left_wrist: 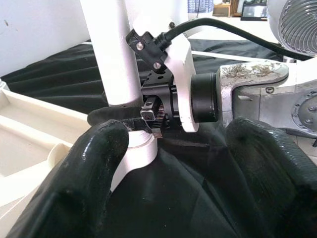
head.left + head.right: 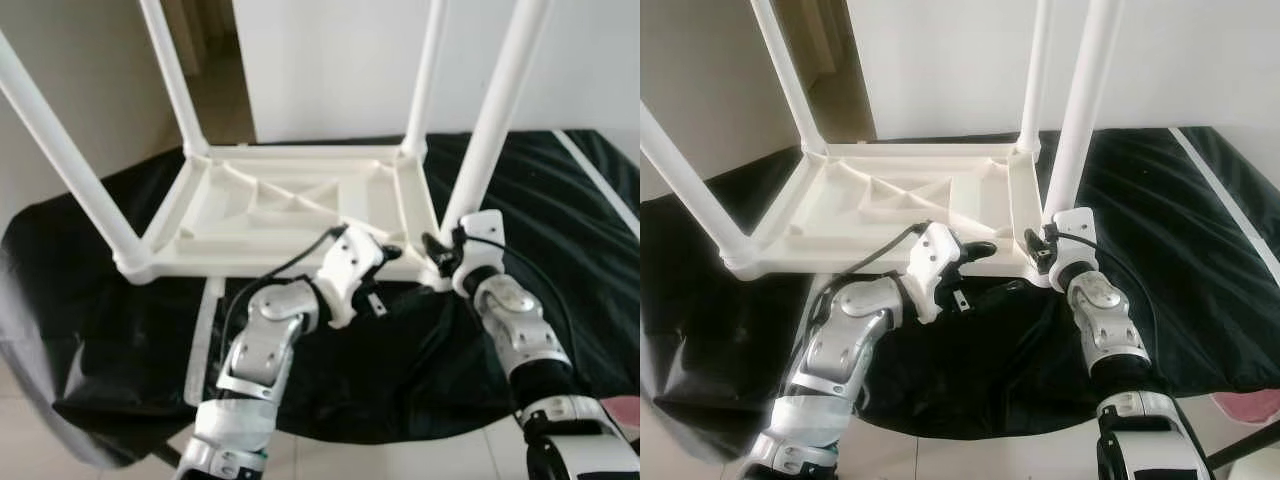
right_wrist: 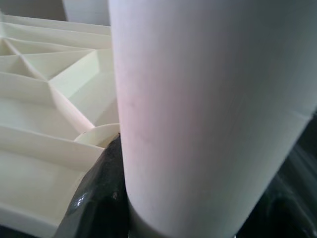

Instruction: Building children table

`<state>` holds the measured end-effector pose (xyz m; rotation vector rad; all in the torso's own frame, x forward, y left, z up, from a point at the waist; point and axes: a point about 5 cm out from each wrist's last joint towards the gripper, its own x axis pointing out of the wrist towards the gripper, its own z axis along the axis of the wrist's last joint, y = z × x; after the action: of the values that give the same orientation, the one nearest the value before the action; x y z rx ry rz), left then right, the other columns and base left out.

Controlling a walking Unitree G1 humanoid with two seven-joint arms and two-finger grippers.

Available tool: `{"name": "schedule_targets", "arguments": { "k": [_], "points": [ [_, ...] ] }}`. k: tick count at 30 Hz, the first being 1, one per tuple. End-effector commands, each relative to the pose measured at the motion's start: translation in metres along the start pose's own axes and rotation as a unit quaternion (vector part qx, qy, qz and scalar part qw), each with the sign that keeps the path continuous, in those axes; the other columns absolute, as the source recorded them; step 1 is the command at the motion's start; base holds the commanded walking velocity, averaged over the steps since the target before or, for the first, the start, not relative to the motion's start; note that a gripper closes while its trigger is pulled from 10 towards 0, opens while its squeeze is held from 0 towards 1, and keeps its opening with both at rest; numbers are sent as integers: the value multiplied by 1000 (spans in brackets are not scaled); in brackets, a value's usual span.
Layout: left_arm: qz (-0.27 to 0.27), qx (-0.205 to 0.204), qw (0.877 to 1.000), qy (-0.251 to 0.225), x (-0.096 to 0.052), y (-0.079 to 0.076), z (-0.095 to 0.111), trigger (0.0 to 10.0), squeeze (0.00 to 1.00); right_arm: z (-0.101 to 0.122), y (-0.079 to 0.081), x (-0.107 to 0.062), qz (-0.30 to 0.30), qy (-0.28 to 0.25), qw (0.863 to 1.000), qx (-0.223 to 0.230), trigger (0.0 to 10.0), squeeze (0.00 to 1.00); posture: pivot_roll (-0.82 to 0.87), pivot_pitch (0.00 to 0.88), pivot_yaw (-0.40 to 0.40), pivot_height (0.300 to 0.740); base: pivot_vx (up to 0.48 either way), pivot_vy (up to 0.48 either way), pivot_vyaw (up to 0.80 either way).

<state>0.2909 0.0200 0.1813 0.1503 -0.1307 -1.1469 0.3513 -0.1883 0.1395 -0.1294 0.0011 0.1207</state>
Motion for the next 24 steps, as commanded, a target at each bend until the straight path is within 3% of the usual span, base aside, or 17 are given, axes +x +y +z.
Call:
{"name": "schedule_targets", "arguments": {
  "k": [1,7,8,9,11,12,13,16,24],
  "points": [
    [63,-1,998,5,1,7,-2,10000,0,-18,-3,-7,-51,48,998,-5,10000,0,-78,0,70,740,0,0,0],
    [60,-1,998,6,2,6,-2,10000,0,-19,1,-16,-135,47,989,34,10000,0,-78,0,70,740,0,0,0],
    [59,-2,998,6,1,5,-2,10000,0,-22,2,-26,-213,44,975,35,10000,0,-76,0,69,740,0,0,0],
    [59,-2,998,6,1,5,-2,10000,0,-22,2,-26,-213,44,975,35,10000,0,-76,0,69,740,0,0,0],
    [58,-2,998,7,1,5,-3,10000,0,-25,2,-37,-289,47,956,39,10000,0,-76,0,66,740,0,0,0],
    [58,-2,998,7,1,5,-3,10000,0,-25,2,-37,-289,47,956,39,10000,0,-76,0,66,740,0,0,0],
    [57,-1,998,8,1,5,-4,10000,0,-28,6,-46,-352,59,933,47,10000,0,-74,0,63,740,0,0,0],
    [58,-2,998,6,2,5,-3,10000,0,-26,12,-48,-365,55,928,55,10000,0,-72,0,63,740,0,0,0],
    [56,-3,998,6,2,3,-3,10000,0,-26,1,-51,-383,64,921,43,10000,0,-71,0,58,740,0,0,0]
  ]
}}
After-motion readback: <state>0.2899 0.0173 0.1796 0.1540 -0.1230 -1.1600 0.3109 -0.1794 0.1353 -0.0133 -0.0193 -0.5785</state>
